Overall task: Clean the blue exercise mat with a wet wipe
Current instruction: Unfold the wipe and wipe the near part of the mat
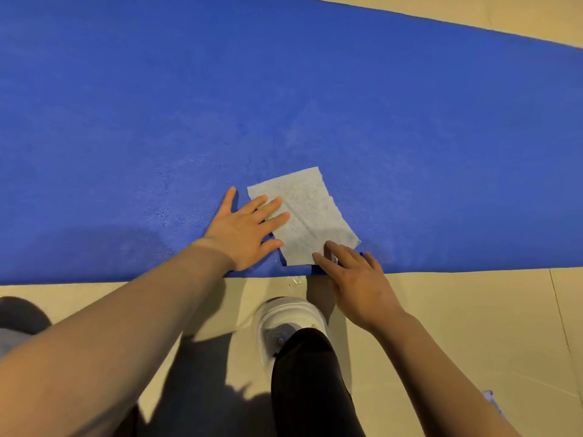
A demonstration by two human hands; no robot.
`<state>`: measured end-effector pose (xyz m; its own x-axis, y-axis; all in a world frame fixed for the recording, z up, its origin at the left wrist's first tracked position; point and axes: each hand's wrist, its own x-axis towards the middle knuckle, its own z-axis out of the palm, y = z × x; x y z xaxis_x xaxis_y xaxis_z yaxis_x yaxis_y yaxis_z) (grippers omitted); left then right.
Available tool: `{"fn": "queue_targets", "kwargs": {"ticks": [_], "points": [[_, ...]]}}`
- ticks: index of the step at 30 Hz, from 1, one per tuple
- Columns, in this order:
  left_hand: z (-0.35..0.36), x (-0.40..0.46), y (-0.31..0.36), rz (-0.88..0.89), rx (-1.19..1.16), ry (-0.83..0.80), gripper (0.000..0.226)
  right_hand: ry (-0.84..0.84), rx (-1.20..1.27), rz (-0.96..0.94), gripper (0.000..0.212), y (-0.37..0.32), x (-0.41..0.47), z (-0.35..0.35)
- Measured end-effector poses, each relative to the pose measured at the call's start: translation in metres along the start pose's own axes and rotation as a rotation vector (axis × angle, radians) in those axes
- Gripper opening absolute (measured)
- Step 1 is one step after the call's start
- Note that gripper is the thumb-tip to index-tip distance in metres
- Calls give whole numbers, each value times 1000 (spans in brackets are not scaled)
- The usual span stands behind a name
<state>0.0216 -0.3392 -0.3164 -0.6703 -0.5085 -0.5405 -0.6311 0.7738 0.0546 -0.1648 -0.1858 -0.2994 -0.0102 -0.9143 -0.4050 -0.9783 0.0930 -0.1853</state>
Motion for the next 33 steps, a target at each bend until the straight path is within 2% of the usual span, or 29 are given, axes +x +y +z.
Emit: {"fn": "queue_targets", "kwargs": {"ticks": [3, 5, 9, 13, 15, 17, 21, 23, 25, 27, 30, 33], "points": [[9, -6, -6, 41, 13, 21, 66, -131, -72, -26, 59, -5, 1, -2], [15, -14, -6, 16, -19, 38, 71, -129, -124, -37, 62, -11, 1, -4], [14, -24, 9, 19, -50, 4, 69, 65, -98, 61, 40, -16, 19, -4], [13, -22, 22, -13, -126, -64, 70, 99, -52, 125, 11, -22, 37, -12], [16, -21, 21, -10, -153, -77, 72, 128, 14, 163, 16, -18, 41, -16], [22, -21, 16, 21, -134, -73, 74, 64, 38, 164, 26, -13, 41, -23], [29, -22, 13, 33, -89, -47, 71, -162, -36, 37, 31, -13, 33, -28], [39, -21, 10, 51, -94, 5, 71, -215, -42, 20, 33, -15, 32, -29], [50, -22, 5, 93, -153, 183, 79, -239, -40, 16, 34, -18, 32, -31], [60, -28, -1, 32, -254, 283, 85, -246, -26, 19, 33, -20, 33, -31], [72, -44, -10, -113, -329, 316, 82, -222, 63, 46, 30, -20, 31, -28], [78, -63, -15, -97, -303, 292, 75, -94, 235, 107, 26, -23, 21, -26]]}}
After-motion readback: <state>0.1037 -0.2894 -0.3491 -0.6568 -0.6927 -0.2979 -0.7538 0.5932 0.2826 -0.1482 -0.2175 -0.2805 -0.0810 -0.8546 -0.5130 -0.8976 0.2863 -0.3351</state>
